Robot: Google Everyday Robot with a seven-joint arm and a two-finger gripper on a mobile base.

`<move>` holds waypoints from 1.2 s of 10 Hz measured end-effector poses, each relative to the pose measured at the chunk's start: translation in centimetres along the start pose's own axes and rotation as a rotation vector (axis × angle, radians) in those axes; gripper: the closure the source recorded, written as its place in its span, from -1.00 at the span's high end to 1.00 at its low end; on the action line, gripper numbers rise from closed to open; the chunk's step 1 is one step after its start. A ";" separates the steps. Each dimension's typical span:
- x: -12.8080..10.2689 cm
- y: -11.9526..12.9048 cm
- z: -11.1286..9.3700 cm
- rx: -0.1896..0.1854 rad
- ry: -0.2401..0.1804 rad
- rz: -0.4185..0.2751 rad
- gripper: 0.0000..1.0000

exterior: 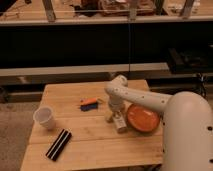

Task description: Stand the bottle upright

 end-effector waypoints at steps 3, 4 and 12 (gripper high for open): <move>0.0 -0.1 -0.1 0.002 -0.001 0.000 0.41; 0.0 -0.1 -0.1 0.003 -0.001 0.000 0.17; 0.0 0.0 -1.3 0.002 -0.001 -0.002 -1.00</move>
